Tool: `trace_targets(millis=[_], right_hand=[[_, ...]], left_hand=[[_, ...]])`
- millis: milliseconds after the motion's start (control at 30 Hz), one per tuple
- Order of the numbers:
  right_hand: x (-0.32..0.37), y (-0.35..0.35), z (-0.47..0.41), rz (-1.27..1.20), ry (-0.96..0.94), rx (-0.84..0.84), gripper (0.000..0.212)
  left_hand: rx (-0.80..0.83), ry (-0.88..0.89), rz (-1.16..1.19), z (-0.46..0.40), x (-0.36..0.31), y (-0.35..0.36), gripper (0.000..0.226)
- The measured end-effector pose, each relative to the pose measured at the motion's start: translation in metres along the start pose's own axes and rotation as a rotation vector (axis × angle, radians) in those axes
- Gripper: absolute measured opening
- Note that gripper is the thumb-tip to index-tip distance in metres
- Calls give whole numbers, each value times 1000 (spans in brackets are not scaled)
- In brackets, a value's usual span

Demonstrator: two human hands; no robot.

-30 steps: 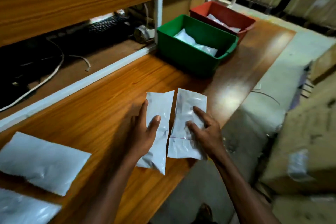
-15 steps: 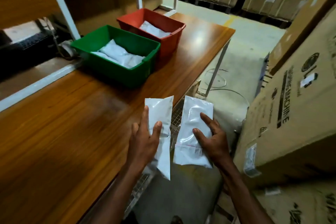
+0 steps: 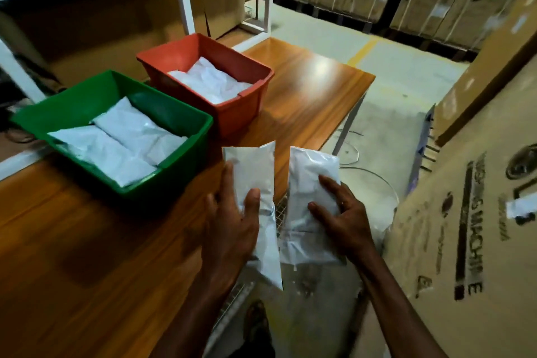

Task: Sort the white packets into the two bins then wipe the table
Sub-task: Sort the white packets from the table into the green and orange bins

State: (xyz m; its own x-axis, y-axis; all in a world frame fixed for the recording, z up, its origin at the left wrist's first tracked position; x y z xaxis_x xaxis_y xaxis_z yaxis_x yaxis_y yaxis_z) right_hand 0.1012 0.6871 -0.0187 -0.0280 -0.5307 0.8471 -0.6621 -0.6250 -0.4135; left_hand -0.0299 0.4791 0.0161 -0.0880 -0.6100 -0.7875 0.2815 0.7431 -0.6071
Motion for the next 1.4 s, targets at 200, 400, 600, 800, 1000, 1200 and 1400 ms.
trace_targets(millis=[200,400,600,800,1000,1200,1400], right_hand=[[6,-4,-135,-3,-116,92,60],[19,17,-261,-128,-264,200,63],[28,71,-387,-170,-415,439,62],[44,165,-468,6,-527,733,68],[43,246,-481,209,-590,948,64],[37,292,-465,456,-610,1116,37],[9,305,-446,733,-703,1178,33]], left_hand=[[-184,71,44,-83,-64,4,69],[-383,-38,76,-158,-104,-10,69],[-601,-196,-45,-241,-127,-27,69],[-660,-448,-231,-315,-126,-36,65],[-594,-599,-249,-383,-76,-23,66],[-535,-606,-357,-408,-48,-5,68],[-429,-644,-512,-404,-53,2,71]])
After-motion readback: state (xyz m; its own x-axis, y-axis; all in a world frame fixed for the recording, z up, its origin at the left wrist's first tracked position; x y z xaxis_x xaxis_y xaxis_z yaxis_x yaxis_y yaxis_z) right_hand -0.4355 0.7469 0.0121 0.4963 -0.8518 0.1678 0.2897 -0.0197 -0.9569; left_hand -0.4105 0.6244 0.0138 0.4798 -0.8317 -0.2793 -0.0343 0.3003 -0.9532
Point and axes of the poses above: each hand's wrist, its own z-axis away from the middle knuckle, its own y-axis out of the palm, x = y × z, the point moved 8 cm from there along -z, towards the middle knuckle, and after that the axes turned 12 degrees about -y, right-handed, at the moved point
